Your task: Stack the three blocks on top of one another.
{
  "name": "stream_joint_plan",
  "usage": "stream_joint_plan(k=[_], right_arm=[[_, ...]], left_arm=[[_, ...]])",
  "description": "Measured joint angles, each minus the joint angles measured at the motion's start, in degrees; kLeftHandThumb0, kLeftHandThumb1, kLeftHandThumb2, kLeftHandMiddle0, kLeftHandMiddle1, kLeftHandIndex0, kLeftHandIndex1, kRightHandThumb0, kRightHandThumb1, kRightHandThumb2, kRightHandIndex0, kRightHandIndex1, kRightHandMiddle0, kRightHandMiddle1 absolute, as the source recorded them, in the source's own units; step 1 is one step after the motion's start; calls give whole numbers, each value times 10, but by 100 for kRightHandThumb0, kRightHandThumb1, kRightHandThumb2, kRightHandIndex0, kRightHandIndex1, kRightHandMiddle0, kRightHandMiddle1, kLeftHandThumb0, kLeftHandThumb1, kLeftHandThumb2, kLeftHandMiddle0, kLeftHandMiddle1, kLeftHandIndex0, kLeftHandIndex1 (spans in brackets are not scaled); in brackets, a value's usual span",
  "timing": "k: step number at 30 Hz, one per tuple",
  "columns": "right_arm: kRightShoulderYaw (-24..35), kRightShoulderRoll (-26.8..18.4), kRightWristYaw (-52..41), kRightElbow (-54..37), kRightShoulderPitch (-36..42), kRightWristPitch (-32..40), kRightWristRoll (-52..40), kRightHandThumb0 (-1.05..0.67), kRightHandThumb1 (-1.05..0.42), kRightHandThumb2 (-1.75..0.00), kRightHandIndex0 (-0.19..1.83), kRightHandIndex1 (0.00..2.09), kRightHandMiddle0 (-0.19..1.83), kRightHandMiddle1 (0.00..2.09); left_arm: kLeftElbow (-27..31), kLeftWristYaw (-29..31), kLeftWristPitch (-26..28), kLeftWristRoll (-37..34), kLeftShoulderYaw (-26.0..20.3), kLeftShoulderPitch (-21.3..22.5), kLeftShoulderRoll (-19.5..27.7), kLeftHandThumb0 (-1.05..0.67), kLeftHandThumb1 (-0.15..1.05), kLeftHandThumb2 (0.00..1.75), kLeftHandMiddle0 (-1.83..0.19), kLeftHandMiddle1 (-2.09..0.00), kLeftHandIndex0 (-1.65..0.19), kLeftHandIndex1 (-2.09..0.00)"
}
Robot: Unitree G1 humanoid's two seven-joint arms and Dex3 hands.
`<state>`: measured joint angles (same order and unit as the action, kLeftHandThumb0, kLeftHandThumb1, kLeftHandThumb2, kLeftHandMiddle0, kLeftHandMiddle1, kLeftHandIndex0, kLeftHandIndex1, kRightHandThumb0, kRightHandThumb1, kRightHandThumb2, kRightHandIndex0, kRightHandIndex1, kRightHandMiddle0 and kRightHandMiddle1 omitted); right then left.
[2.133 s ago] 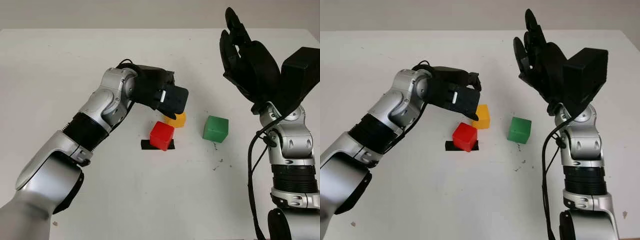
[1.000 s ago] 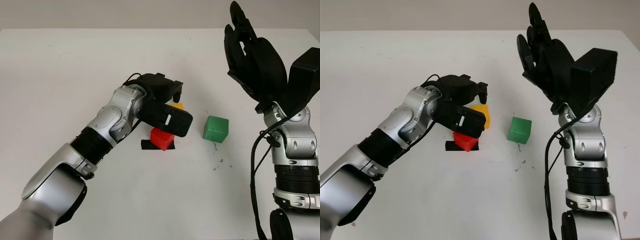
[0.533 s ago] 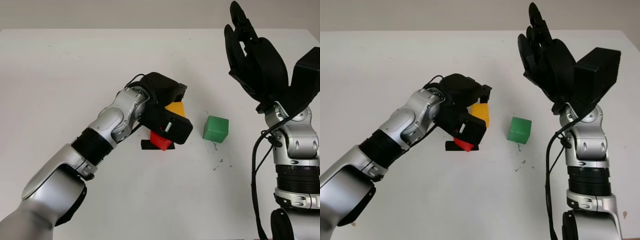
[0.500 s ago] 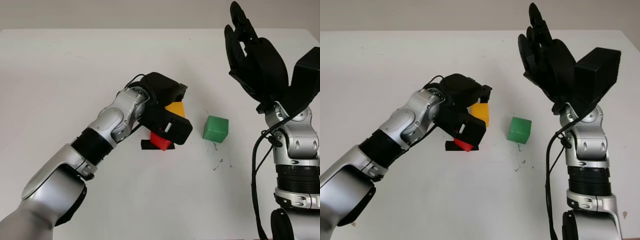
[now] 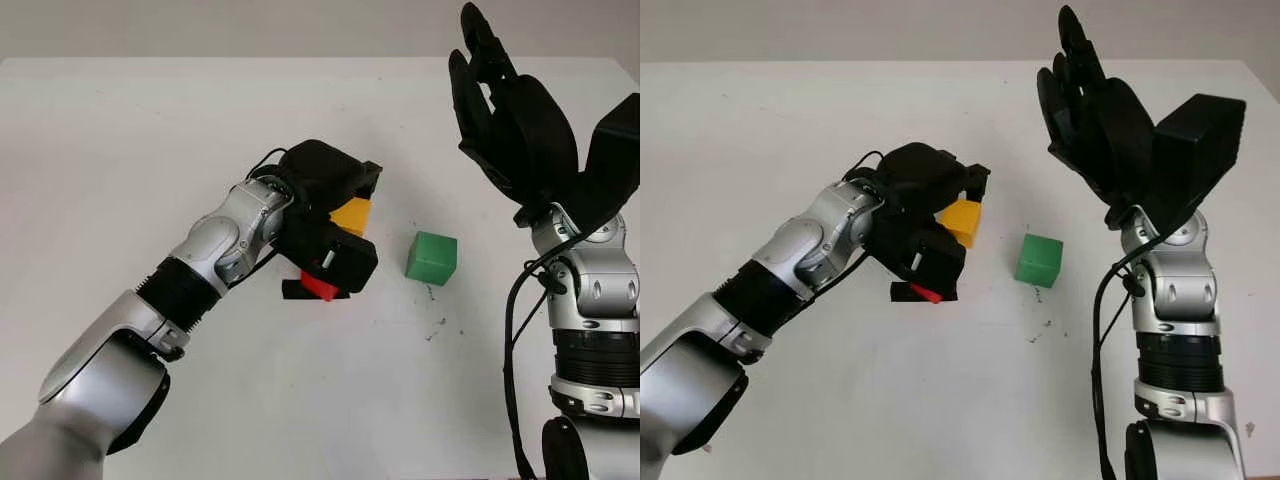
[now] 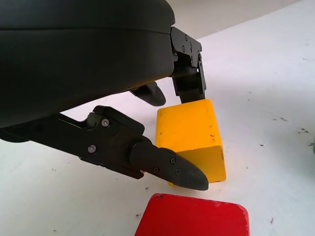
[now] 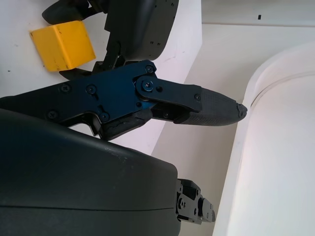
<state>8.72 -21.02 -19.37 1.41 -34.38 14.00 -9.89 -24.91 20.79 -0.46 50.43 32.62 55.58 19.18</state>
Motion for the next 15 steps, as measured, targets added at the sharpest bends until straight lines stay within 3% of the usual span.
stream_joint_plan(k=[2, 3, 5, 6, 7, 11, 15], right_arm=[[0, 0, -1, 0, 0, 0, 0, -70, -105, -60, -19, 0, -19, 0], [0, 0, -1, 0, 0, 0, 0, -69, -105, -60, -19, 0, -19, 0], [0, 0, 0, 0, 0, 0, 0, -69, -105, -59, -19, 0, -19, 0], [0, 0, 1, 0, 0, 0, 0, -69, -105, -59, -19, 0, -19, 0], [0, 0, 1, 0, 0, 0, 0, -69, -105, -59, -19, 0, -19, 0], [0, 0, 2, 0, 0, 0, 0, -68, -105, -60, -19, 0, -19, 0], [0, 0, -2, 0, 1, 0, -1, -66, -105, -62, -19, 0, -19, 0]], left_arm=[[-6, 8, -4, -9, -4, 5, 0, -34, 94, 5, -39, -21, -27, -148], [-7, 13, -4, -12, -5, 7, 1, -34, 94, 5, -35, -34, -24, -156], [-8, 17, -8, -19, -9, 11, 3, -37, 95, 5, -13, -87, -20, -167], [-8, 17, -12, -22, -14, 13, 5, -39, 95, 5, -2, -115, -19, -162], [-9, 15, -17, -24, -17, 15, 8, -41, 95, 5, 1, -122, -22, -159], [-9, 13, -32, -37, -35, 29, 24, -43, 96, 6, -7, -107, -38, -153], [11, 40, -34, -54, -58, 38, 49, -43, 100, 6, -23, -55, -35, -147]])
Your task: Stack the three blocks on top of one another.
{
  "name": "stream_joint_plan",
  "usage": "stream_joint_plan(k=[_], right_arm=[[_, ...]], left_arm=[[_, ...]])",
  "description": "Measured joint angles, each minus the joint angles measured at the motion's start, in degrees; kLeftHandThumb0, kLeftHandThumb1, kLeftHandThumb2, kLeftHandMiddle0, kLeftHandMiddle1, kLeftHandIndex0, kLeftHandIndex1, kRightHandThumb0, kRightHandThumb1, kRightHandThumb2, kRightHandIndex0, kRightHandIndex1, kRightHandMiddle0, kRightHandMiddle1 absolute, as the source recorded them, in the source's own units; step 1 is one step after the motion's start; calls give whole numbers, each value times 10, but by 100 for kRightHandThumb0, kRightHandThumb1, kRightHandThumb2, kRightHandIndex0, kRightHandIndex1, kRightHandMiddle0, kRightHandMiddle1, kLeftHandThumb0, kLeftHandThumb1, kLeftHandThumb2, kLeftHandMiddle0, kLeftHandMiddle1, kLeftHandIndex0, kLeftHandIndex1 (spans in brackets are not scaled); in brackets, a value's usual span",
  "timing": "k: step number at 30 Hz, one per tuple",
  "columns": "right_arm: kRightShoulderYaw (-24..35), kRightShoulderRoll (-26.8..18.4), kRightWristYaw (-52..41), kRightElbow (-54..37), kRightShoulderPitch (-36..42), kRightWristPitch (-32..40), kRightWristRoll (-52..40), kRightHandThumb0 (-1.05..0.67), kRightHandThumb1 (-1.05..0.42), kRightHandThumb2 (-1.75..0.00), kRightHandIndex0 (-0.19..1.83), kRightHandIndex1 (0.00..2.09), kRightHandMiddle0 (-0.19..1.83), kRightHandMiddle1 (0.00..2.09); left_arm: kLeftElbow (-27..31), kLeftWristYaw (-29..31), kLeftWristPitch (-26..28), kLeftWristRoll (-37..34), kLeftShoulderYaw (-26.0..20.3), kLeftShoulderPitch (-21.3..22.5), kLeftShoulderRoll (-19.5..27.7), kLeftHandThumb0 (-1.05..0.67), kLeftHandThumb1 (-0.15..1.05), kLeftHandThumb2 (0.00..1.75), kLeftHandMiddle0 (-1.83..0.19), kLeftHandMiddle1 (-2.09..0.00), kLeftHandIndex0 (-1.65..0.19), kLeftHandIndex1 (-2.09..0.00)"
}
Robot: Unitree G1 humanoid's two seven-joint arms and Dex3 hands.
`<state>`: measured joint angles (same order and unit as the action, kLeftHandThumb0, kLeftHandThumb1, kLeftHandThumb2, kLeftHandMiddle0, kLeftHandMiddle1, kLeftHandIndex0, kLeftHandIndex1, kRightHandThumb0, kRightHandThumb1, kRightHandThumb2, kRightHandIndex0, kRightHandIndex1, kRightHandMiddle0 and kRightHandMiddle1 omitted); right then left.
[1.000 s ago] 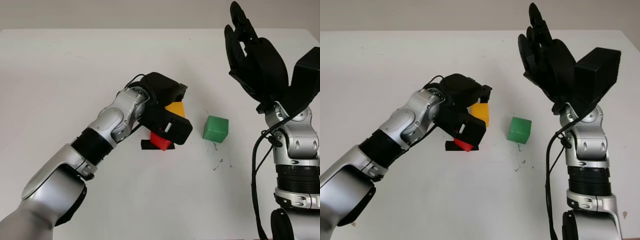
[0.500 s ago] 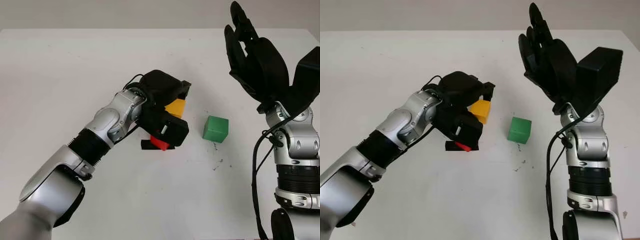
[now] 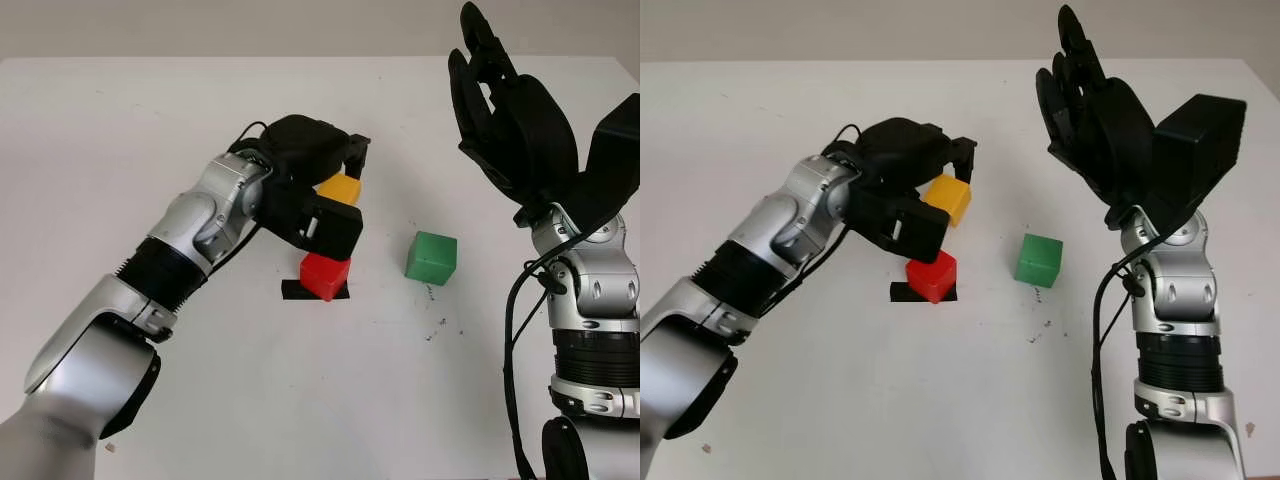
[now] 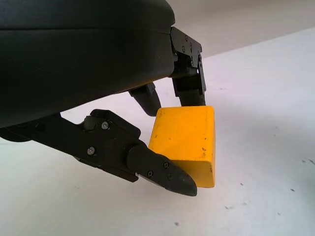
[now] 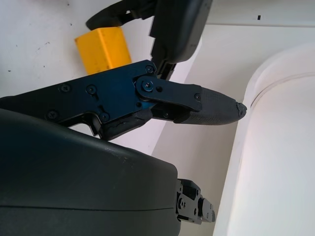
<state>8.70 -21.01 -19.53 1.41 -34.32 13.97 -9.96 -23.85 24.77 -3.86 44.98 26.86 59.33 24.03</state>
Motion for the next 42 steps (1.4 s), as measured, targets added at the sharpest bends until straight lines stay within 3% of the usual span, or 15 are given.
stream_joint_plan(k=[2, 5, 11, 18, 22, 32, 38, 42], right_arm=[[0, 0, 0, 0, 0, 0, 1, -66, -105, -61, -19, 0, -19, 0], [-2, 0, 1, 0, 1, -1, 6, -67, -105, -62, -19, 0, -19, 0], [-7, 0, 2, 0, 2, 0, 13, -67, -105, -59, -19, 0, -19, 0], [-7, 0, -1, 0, 2, 9, 9, -66, -105, -57, -19, 0, -19, 0], [-8, 0, -5, 0, 2, 10, 8, -68, -105, -56, -19, 0, -19, 0], [-8, 0, 0, -3, 3, 20, 9, -66, -105, -56, -19, 0, -19, 0], [-8, 0, 0, -12, 5, 26, 8, -66, -105, -56, -19, 0, -19, 0], [-7, 0, 0, -14, 7, 27, 7, -66, -105, -56, -19, 0, -19, 0]], left_arm=[[14, 17, -1, -10, -13, 6, 13, -44, 101, 6, -32, -28, -35, -139], [47, 51, 17, -27, -38, 20, 34, -44, 102, 6, -37, -13, -40, -132], [103, 121, 51, -66, -74, 25, 66, -44, 105, 6, -35, -7, -30, -148], [154, 266, 120, -129, -91, 39, 97, -41, 102, 5, -36, -7, -33, -147], [170, 312, 131, -156, -92, 54, 102, -45, 103, 5, -40, -8, -31, -147], [174, 349, 134, -196, -90, 54, 101, -47, 102, 5, -40, -6, -36, -143], [182, 335, 109, -190, -70, 43, 94, -46, 104, 7, -31, -3, -31, -140], [207, 303, 94, -176, -68, 12, 91, -44, 103, 5, -32, -4, -30, -149]])
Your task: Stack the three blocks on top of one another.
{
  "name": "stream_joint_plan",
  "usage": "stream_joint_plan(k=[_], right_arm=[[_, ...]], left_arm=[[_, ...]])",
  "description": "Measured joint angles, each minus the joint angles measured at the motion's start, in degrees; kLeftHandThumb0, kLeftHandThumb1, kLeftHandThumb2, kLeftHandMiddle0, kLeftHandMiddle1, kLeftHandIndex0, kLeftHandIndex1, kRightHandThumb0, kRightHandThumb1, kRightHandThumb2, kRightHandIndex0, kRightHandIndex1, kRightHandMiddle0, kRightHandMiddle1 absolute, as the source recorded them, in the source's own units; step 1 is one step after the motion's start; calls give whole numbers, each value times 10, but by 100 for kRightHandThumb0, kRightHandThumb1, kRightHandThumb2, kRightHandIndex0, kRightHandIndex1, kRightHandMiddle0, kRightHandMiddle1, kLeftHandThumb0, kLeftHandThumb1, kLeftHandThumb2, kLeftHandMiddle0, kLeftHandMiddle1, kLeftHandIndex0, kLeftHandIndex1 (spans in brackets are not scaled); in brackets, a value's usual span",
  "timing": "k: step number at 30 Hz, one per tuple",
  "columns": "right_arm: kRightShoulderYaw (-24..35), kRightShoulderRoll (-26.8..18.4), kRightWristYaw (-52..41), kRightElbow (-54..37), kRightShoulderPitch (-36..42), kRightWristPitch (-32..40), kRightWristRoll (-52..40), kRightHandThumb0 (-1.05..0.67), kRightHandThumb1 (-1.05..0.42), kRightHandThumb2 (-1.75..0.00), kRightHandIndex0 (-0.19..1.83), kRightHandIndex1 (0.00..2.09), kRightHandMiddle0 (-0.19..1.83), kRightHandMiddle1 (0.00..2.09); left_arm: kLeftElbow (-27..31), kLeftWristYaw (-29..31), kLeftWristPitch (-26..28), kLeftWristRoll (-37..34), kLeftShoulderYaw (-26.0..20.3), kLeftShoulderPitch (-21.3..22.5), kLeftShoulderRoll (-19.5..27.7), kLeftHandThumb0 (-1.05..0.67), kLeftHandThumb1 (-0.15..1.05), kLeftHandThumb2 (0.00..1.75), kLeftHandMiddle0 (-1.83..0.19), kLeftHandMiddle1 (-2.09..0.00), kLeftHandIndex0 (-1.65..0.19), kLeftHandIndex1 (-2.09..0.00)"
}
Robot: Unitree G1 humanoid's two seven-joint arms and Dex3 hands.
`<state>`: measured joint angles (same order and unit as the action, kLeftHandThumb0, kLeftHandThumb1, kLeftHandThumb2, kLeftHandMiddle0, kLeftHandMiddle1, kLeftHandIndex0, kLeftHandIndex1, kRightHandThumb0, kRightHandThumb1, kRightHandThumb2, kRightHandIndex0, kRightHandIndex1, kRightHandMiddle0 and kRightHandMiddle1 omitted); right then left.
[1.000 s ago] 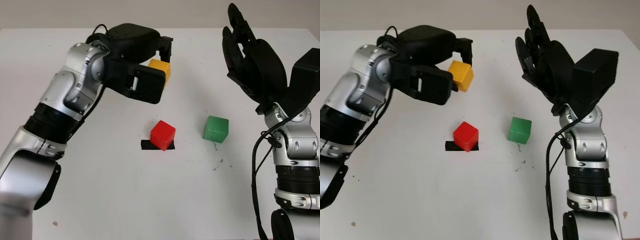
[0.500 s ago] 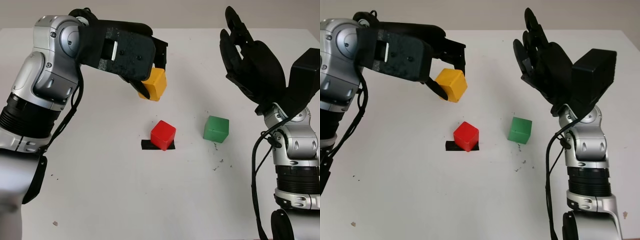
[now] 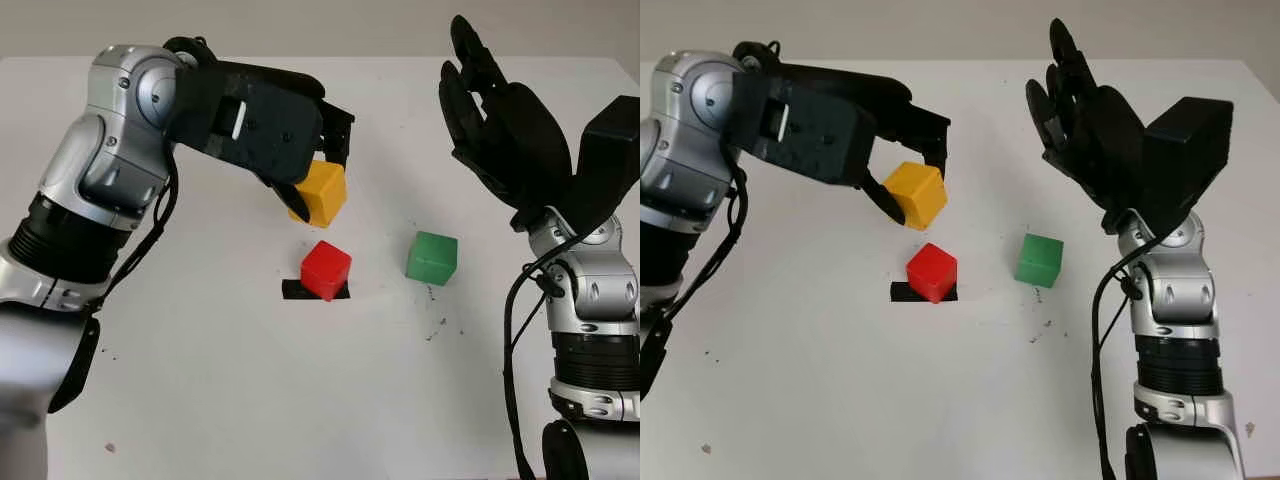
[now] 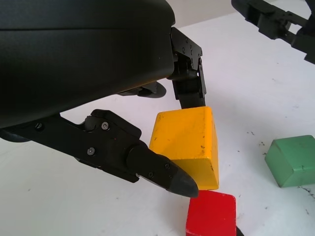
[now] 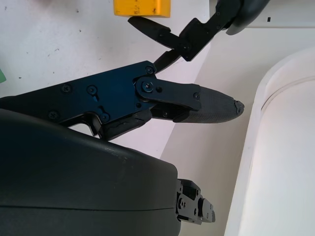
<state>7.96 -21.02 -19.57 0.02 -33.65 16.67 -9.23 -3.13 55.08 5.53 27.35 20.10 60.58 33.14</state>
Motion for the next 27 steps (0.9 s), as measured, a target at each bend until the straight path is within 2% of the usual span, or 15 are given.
stream_joint_plan(k=[3, 6, 14, 27], right_arm=[[0, 0, 0, 0, 0, 0, -1, -66, -105, -56, -19, 0, -19, 0], [0, 0, 0, 0, 0, 0, -1, -65, -105, -57, -19, 0, -19, 0], [0, 0, 2, -1, 0, 2, 0, -65, -105, -57, -19, 0, -19, 0], [0, 0, 6, -4, 0, 2, 2, -66, -105, -57, -19, 0, -19, 0]], left_arm=[[8, -17, -13, 8, 3, -22, -3, -45, 103, 5, -32, -5, -26, -163], [13, -20, -20, 16, 12, -32, -7, -45, 103, 5, -33, -5, -24, -166], [24, -32, -21, 30, 23, -55, -21, -46, 101, 5, -32, -5, -32, -156], [20, -25, -19, 41, 29, -56, -27, -47, 101, 5, -32, -5, -33, -155]])
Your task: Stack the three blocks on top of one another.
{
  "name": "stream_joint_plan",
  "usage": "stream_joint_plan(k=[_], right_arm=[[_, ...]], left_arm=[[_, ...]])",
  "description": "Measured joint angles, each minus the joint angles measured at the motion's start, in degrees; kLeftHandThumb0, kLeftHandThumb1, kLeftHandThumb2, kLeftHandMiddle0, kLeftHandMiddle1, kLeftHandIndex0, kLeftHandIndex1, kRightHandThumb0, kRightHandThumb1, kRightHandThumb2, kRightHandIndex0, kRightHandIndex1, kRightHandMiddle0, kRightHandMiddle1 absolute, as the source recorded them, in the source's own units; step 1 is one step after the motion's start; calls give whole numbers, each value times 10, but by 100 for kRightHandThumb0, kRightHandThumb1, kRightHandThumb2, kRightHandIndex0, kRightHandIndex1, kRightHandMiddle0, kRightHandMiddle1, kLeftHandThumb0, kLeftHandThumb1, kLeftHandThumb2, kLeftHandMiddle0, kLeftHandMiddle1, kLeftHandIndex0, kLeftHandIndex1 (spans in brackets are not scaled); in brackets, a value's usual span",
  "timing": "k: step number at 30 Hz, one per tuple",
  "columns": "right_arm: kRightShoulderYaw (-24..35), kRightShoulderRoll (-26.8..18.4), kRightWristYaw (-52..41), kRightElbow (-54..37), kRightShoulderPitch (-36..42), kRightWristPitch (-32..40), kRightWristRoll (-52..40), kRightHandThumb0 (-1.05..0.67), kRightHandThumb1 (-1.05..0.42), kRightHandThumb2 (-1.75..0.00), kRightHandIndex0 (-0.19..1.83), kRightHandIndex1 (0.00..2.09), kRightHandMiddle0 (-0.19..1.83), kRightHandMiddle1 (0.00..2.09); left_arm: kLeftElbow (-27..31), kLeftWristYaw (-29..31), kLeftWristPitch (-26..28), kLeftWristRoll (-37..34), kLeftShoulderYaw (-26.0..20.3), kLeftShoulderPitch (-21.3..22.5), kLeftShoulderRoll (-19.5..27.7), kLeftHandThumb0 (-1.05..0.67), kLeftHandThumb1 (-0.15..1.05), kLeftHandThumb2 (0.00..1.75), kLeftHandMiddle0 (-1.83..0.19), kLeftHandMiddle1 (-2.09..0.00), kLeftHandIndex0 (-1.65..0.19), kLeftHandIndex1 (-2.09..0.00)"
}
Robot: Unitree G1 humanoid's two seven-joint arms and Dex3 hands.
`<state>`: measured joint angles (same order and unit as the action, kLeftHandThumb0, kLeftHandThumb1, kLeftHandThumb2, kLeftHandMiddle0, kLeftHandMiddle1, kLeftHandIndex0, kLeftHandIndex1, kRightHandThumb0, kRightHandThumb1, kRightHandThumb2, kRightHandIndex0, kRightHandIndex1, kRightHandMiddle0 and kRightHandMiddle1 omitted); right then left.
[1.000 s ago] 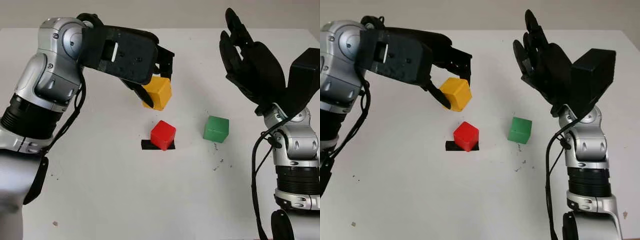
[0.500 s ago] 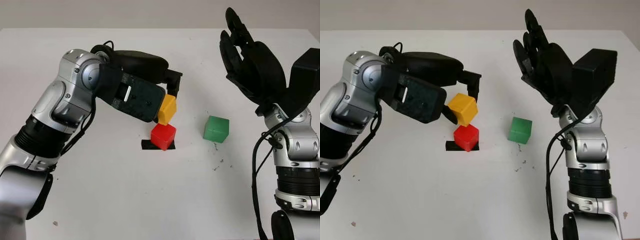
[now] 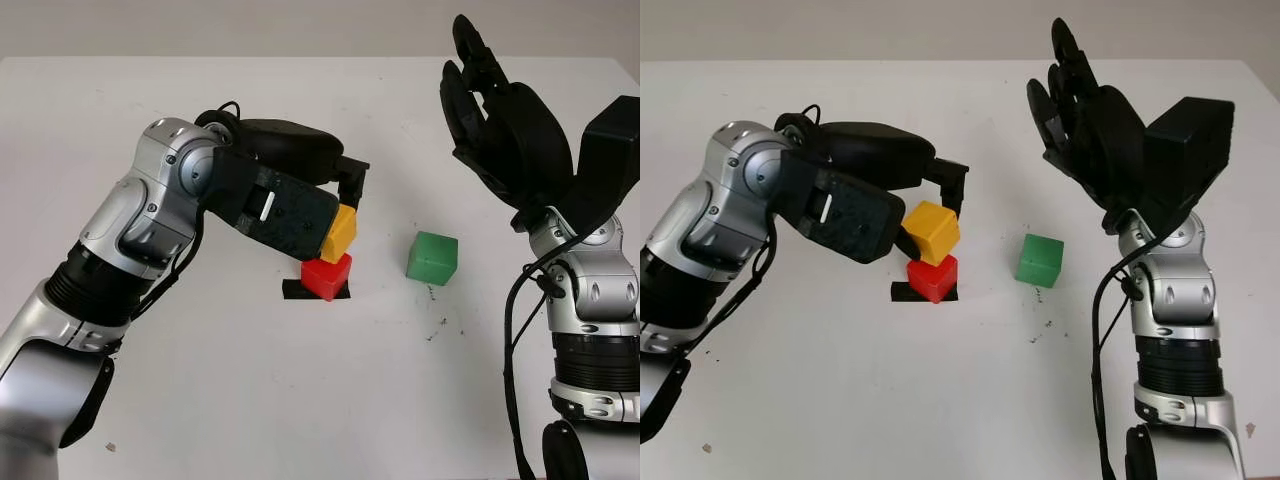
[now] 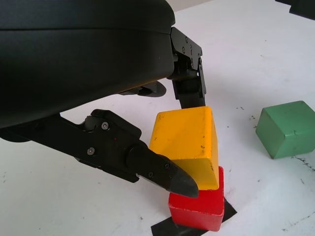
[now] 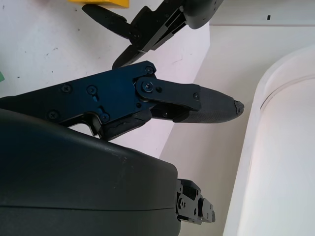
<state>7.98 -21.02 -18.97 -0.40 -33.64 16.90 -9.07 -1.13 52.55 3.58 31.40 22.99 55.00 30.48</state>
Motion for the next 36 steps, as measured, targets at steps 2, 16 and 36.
stream_joint_plan(k=[2, 16, 36], right_arm=[[0, 0, 0, 0, 0, 0, 0, -67, -105, -57, -19, 0, -19, 0], [0, 0, -4, 0, 0, 3, -3, -66, -105, -57, -19, 0, -19, 0], [0, 0, -3, -2, 0, 4, -1, -66, -105, -58, -19, 0, -19, 0]], left_arm=[[-3, 0, 0, 0, 1, 0, 0, -46, 101, 5, -32, -5, -32, -155], [-8, 9, -1, 6, 6, 0, 0, -45, 101, 5, -36, -7, -33, -153], [-11, 35, -27, -23, 7, 0, 1, -45, 101, 5, -18, -53, -34, -152]])
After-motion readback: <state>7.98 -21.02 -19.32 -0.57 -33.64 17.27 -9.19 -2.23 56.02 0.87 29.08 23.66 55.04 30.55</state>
